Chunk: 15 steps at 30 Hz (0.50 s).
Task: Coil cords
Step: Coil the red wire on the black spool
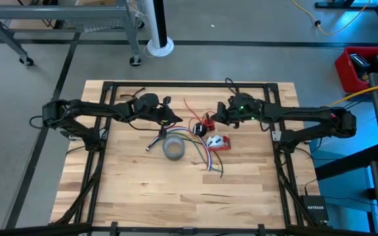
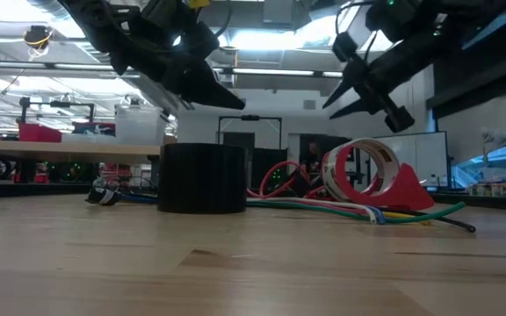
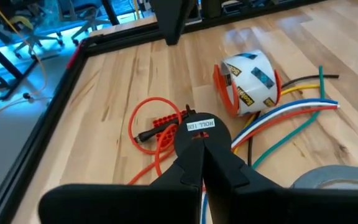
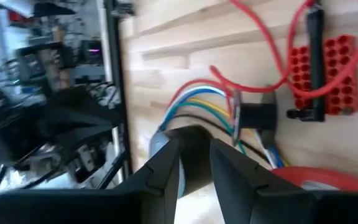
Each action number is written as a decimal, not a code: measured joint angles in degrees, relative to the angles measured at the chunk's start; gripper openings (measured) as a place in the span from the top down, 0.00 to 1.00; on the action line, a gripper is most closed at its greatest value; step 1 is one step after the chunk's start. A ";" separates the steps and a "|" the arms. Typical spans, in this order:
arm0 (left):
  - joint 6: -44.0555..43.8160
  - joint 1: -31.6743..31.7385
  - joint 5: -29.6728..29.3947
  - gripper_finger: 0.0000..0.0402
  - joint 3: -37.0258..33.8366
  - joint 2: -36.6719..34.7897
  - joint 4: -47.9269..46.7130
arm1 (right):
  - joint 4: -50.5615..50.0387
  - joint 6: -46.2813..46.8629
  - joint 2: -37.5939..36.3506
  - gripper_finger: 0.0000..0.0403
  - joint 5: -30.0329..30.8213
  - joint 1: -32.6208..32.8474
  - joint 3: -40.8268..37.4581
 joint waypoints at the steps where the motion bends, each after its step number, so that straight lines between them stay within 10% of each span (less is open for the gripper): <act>1: 0.62 0.00 0.00 1.00 0.00 0.00 -0.07 | -0.40 0.81 1.16 0.77 0.10 0.52 0.67; 15: 2.66 0.07 -0.02 1.00 -0.35 -0.02 -4.81 | -7.78 4.55 17.04 0.77 0.48 5.29 12.39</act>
